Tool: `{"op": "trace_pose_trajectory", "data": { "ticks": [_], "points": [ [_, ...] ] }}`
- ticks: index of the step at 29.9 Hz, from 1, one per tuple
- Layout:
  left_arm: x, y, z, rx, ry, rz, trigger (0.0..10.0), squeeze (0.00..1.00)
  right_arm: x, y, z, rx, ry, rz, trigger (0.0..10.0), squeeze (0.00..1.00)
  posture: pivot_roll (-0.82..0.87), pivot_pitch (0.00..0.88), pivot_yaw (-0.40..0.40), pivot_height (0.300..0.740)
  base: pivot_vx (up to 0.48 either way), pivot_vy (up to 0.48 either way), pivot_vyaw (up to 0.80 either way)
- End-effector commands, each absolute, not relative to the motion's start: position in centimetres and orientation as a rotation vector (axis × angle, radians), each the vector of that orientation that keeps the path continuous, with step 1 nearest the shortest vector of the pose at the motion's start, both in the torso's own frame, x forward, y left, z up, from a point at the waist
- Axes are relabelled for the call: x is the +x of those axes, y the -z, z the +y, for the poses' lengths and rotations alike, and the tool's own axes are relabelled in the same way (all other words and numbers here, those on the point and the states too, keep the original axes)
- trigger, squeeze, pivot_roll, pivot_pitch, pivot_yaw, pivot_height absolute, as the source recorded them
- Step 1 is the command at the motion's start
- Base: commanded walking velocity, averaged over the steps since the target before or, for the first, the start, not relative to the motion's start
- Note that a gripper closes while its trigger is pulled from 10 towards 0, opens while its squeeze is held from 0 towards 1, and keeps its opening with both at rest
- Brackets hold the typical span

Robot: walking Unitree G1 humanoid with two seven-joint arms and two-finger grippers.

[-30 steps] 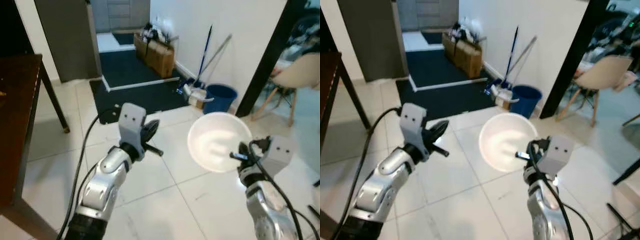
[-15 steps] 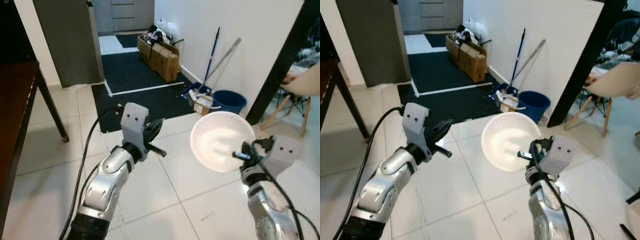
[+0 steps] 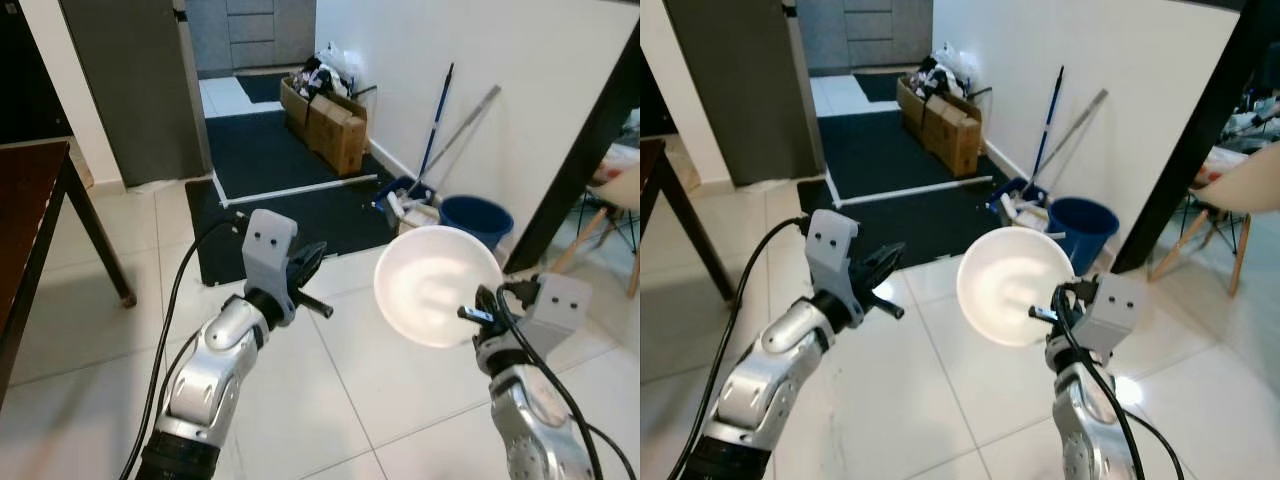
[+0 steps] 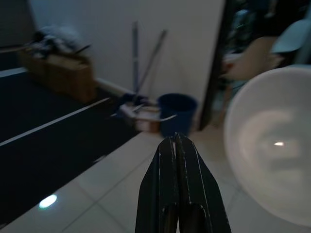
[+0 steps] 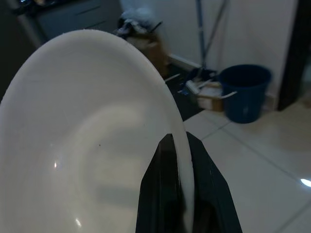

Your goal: Setting the table

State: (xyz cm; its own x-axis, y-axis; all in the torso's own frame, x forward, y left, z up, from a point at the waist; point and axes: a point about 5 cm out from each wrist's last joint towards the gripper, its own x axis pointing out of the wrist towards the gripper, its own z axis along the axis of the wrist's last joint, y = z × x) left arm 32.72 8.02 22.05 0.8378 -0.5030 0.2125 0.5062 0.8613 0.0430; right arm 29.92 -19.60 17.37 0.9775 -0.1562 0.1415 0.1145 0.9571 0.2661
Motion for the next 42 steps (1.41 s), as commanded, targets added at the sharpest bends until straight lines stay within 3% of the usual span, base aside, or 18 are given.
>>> {"op": "trace_pose_trajectory", "data": {
  "ticks": [1,42],
  "points": [
    [32.60,-21.80,7.92,-0.016,0.539,-0.212,10.0,0.00,29.76,-17.29,-19.84,0.258,0.147,-0.165,10.0,0.00,0.05,0.079,0.056,0.740,0.439,0.000,0.00],
    [32.61,-21.76,7.97,-0.013,0.537,-0.207,10.0,0.00,29.75,-17.39,-19.50,0.262,0.128,-0.175,10.0,0.00,0.05,0.085,0.063,0.740,0.432,0.000,0.00]
  ]
}}
